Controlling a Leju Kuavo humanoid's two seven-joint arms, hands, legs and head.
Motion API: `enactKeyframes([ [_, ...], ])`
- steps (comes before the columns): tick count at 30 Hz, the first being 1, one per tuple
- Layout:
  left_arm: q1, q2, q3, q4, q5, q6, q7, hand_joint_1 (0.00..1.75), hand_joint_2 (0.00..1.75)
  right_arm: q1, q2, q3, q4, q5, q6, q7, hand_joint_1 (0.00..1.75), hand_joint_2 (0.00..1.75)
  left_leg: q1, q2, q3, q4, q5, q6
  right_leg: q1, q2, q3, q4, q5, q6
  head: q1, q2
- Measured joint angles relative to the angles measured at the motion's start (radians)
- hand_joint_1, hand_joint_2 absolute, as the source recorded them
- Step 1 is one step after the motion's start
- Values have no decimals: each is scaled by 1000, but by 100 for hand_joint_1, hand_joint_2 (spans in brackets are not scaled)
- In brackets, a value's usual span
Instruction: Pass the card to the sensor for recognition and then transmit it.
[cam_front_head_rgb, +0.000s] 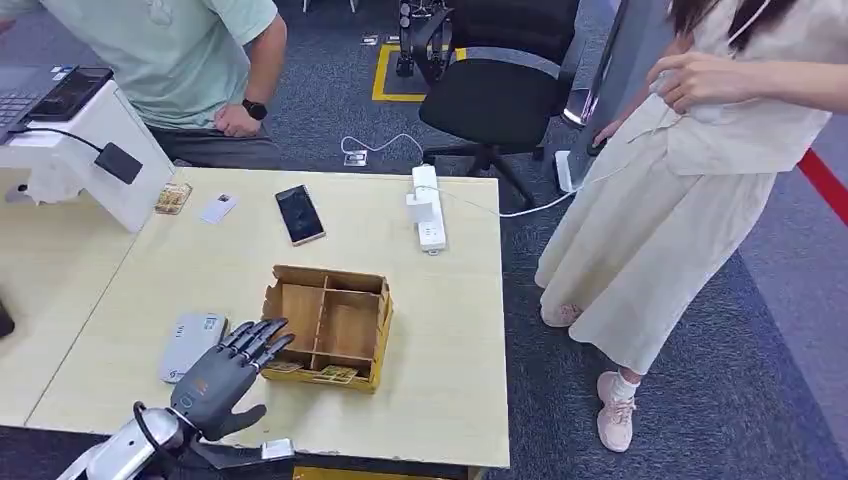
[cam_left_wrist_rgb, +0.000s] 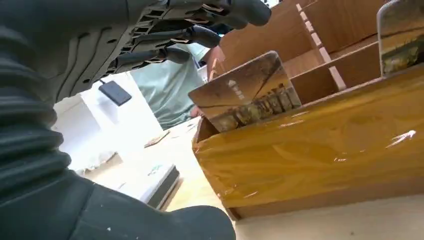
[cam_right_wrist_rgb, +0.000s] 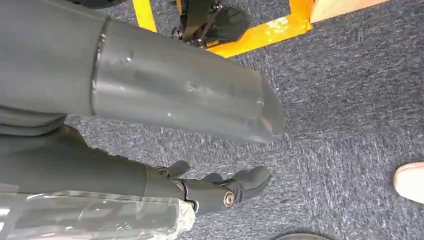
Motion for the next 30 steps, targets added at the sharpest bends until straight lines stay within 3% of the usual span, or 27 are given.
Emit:
enactKeyframes([
  [15, 1, 49, 10, -61, 3, 1, -1, 0, 175, 0, 0, 0, 4, -2, 0, -2, 0, 0, 0, 0, 0, 0, 0, 0, 0, 0, 0, 0, 0, 0, -1, 0],
  [30, 29, 48, 15, -62, -7, -7, -1, 0, 175, 0, 0, 0, 5, -1, -1, -2, 0, 0, 0, 0, 0, 0, 0, 0, 0, 0, 0, 0, 0, 0, 0, 0],
])
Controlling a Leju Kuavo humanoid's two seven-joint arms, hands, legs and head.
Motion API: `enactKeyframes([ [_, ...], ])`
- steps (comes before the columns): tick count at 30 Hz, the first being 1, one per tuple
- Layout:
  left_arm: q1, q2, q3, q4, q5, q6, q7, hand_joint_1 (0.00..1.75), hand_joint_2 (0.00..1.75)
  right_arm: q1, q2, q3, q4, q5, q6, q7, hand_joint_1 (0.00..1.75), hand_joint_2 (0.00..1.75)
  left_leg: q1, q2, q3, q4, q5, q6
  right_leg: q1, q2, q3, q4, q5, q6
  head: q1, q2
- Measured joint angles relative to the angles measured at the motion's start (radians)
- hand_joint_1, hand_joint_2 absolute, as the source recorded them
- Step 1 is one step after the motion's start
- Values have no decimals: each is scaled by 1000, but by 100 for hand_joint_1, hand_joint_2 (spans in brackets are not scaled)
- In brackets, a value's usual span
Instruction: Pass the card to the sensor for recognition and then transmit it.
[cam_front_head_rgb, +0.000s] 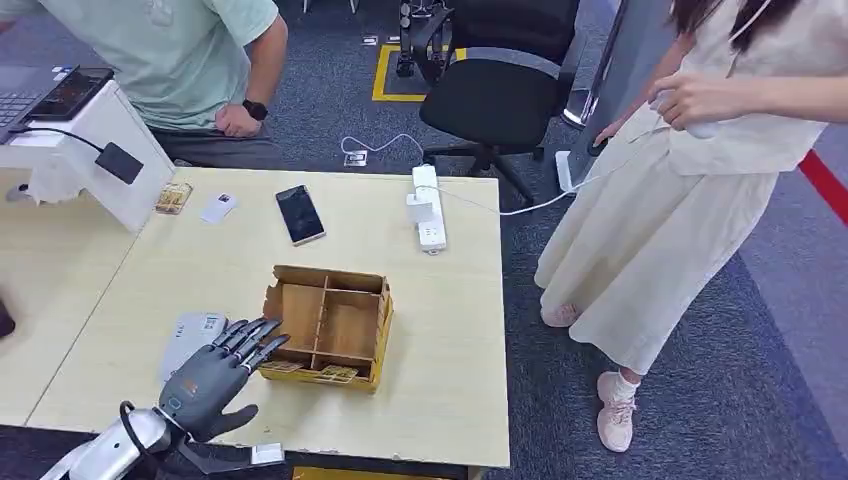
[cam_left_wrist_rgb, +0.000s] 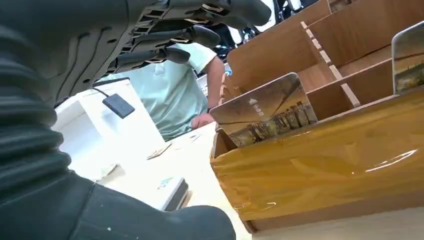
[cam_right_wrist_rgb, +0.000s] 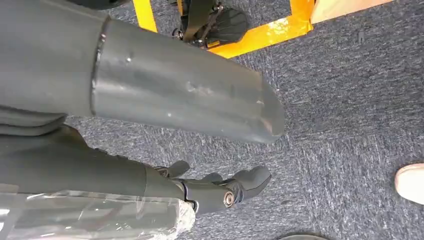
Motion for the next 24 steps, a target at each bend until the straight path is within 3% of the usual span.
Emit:
enactKeyframes([
  [24, -52, -74, -37, 83, 0, -8, -1, 0, 175, -8, 0, 0, 0, 16, -7, 3, 0, 0, 0, 0, 0, 0, 0, 0, 0, 0, 0, 0, 0, 0, 0, 0],
])
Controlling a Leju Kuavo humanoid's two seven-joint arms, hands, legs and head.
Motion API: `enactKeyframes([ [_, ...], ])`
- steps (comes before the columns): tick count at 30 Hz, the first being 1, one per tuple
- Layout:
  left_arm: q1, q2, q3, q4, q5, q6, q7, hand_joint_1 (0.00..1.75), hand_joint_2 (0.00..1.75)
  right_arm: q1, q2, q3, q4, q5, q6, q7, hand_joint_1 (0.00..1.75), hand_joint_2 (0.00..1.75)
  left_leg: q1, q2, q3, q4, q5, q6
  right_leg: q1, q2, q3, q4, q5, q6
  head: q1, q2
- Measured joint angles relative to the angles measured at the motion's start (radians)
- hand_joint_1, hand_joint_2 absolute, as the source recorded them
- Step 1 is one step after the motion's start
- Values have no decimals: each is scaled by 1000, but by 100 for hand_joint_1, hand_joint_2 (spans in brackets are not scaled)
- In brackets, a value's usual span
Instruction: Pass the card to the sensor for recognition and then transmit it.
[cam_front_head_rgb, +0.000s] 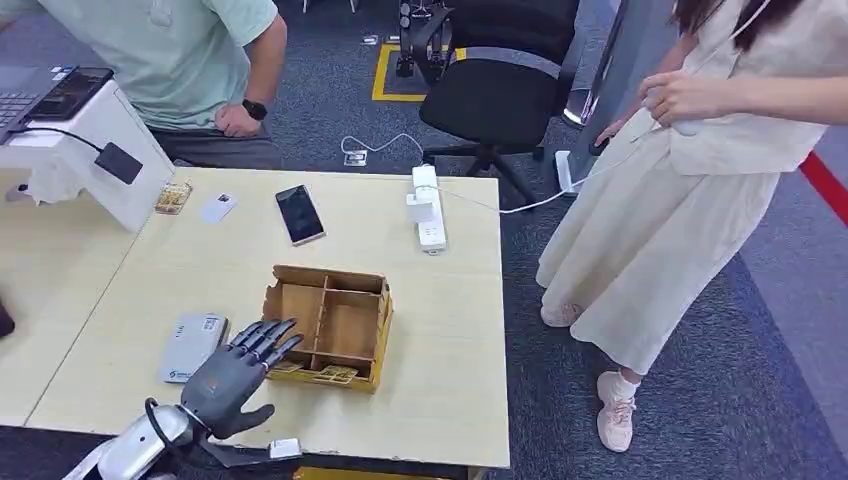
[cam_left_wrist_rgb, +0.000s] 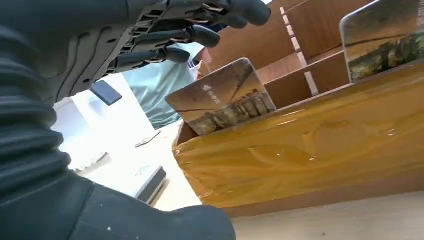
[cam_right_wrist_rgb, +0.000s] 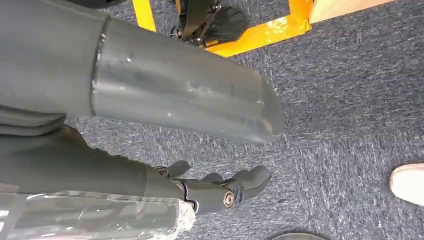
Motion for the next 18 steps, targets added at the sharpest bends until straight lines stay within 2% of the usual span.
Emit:
enactKeyframes([
  [6, -2, -9, -2, 11, 0, 2, 0, 3, 175, 0, 0, 0, 0, 0, -3, 0, 0, 0, 0, 0, 0, 0, 0, 0, 0, 0, 0, 0, 0, 0, 0, 0],
  [7, -3, -10, -2, 13, 0, 2, 0, 138, 175, 0, 0, 0, 1, 0, -3, 0, 0, 0, 0, 0, 0, 0, 0, 0, 0, 0, 0, 0, 0, 0, 0, 0],
  [8, -3, -11, -3, 14, 0, 3, 0, 164, 175, 0, 0, 0, 1, 1, -3, 0, 0, 0, 0, 0, 0, 0, 0, 0, 0, 0, 0, 0, 0, 0, 0, 0],
  [10, -7, -16, -3, 19, 0, 7, 0, 164, 175, 0, 0, 0, 1, 2, -3, 0, 0, 0, 0, 0, 0, 0, 0, 0, 0, 0, 0, 0, 0, 0, 0, 0],
  [11, -9, -18, -3, 19, 0, 8, 0, 175, 175, 0, 0, 0, 1, 2, -3, 0, 0, 0, 0, 0, 0, 0, 0, 0, 0, 0, 0, 0, 0, 0, 0, 0],
  [18, -20, -25, -5, 26, -2, 19, 0, 175, 175, 0, 0, 0, 2, 2, -3, 0, 0, 0, 0, 0, 0, 0, 0, 0, 0, 0, 0, 0, 0, 0, 0, 0],
])
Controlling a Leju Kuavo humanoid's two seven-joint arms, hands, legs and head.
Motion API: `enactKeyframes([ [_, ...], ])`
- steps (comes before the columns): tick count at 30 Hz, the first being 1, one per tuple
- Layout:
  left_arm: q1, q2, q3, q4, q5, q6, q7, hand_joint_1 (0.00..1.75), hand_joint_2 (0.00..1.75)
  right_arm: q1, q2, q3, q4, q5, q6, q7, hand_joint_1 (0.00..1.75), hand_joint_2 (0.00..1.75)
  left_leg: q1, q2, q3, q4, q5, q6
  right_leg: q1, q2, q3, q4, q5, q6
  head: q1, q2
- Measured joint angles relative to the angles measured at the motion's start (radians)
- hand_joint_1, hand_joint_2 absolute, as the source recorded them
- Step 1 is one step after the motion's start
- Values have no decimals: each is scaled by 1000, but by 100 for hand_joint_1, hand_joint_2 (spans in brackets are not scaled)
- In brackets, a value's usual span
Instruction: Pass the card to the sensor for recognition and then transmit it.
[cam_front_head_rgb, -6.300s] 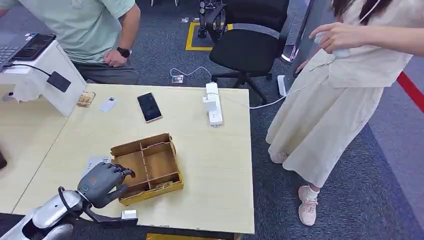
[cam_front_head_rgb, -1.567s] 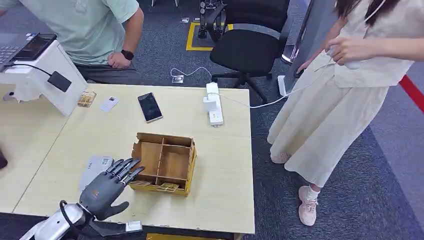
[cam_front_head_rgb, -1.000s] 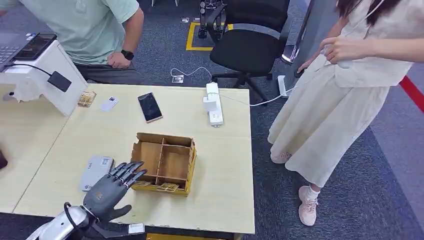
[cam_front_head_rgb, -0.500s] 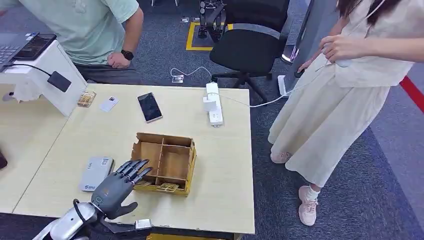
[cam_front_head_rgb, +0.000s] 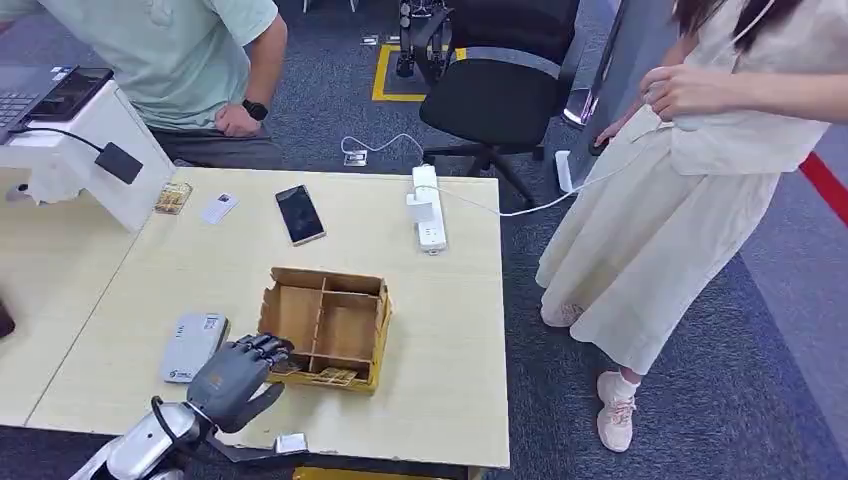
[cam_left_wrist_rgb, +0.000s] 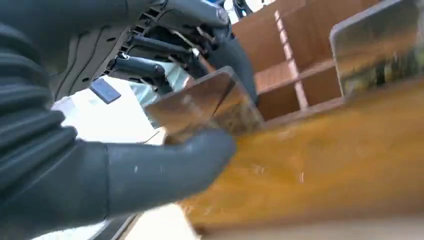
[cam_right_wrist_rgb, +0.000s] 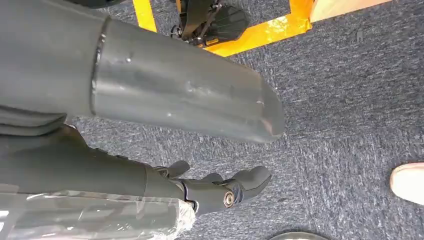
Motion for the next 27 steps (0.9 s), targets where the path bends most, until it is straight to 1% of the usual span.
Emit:
enactKeyframes([
  [8, -5, -5, 0, 0, -11, 19, 0, 175, 175, 0, 0, 0, 2, 0, -2, 0, 0, 0, 0, 0, 0, 0, 0, 0, 0, 0, 0, 0, 0, 0, 0, 0],
  [9, -5, -6, 0, 0, -13, 19, 0, 169, 175, 0, 0, 0, 2, 0, -2, 0, 0, 0, 0, 0, 0, 0, 0, 0, 0, 0, 0, 0, 0, 0, 0, 0],
  [10, -5, -8, 0, 0, -14, 19, 0, 168, 175, 0, 0, 0, 2, 0, -2, 0, 0, 0, 0, 0, 0, 0, 0, 0, 0, 0, 0, 0, 0, 0, 0, 0],
  [12, -5, -8, 0, 0, -16, 19, 0, 154, 175, 0, 0, 0, 2, 1, -3, 0, 0, 0, 0, 0, 0, 0, 0, 0, 0, 0, 0, 0, 0, 0, 0, 0],
  [13, -5, -8, -1, 0, -16, 20, -2, 157, 175, 0, 0, 0, 2, 4, -3, 2, 0, 0, 0, 0, 0, 0, 0, 0, 0, 0, 0, 0, 0, 0, 0, 0],
  [18, -8, -10, -3, 0, -20, 26, -5, 157, 175, 0, 0, 0, 2, 8, -10, 8, 0, 0, 0, 0, 0, 0, 0, 0, 0, 0, 0, 0, 0, 0, 0, 0],
  [19, -9, -10, -4, 0, -21, 26, -5, 161, 175, 0, 0, 0, 2, 9, -11, 8, 0, 0, 0, 0, 0, 0, 0, 0, 0, 0, 0, 0, 0, 0, 0, 0],
  [20, -12, -10, -6, 0, -22, 26, -5, 175, 175, 1, 0, 0, 2, 10, -14, 12, 0, 0, 0, 0, 0, 0, 0, 0, 0, 0, 0, 0, 0, 0, 0, 0],
  [27, -28, -7, -9, -2, -23, 38, -5, 175, 175, 3, 0, 0, 2, 18, -24, 27, 0, 0, 0, 0, 0, 0, 0, 0, 0, 0, 0, 0, 0, 0, 0, 0],
])
